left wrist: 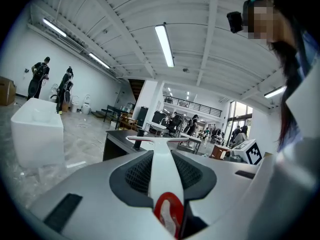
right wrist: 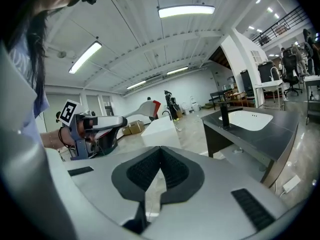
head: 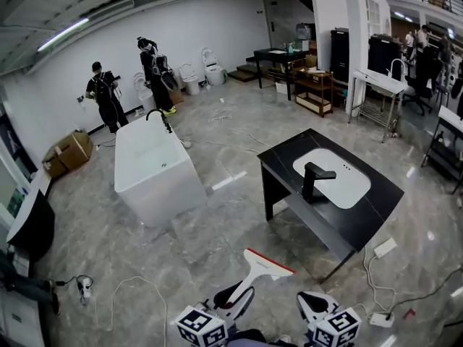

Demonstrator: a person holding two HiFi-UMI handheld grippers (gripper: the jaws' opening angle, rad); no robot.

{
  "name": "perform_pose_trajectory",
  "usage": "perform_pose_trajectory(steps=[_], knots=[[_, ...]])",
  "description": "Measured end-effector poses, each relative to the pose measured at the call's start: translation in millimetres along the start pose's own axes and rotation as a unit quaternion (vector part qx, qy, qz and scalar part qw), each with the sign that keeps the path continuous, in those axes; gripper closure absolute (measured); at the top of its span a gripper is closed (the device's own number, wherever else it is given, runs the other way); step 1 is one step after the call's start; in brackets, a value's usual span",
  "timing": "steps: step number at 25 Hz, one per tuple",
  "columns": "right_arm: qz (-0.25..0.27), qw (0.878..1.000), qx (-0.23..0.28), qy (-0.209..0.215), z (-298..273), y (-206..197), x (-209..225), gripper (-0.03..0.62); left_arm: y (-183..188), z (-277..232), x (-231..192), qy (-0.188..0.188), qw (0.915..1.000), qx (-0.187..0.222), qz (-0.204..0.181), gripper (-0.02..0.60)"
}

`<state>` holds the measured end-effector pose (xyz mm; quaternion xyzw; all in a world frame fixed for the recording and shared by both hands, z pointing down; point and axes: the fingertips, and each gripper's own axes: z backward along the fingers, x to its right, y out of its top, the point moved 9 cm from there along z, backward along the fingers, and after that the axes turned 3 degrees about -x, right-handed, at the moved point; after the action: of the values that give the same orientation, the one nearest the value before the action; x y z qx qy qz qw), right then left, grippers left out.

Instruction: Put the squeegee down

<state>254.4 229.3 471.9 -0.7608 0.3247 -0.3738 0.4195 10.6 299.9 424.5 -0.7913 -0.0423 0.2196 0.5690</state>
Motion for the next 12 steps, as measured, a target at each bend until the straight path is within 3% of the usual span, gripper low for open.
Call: perform_pose_trajectory(steps=[12], knots=[[-0.019, 0.999, -0.02, 0.047, -5.7, -3.1, 15.3, 0.577, 4.3, -3.5, 10.9, 0.036, 0.9993, -0.012, -0.005, 0.468]])
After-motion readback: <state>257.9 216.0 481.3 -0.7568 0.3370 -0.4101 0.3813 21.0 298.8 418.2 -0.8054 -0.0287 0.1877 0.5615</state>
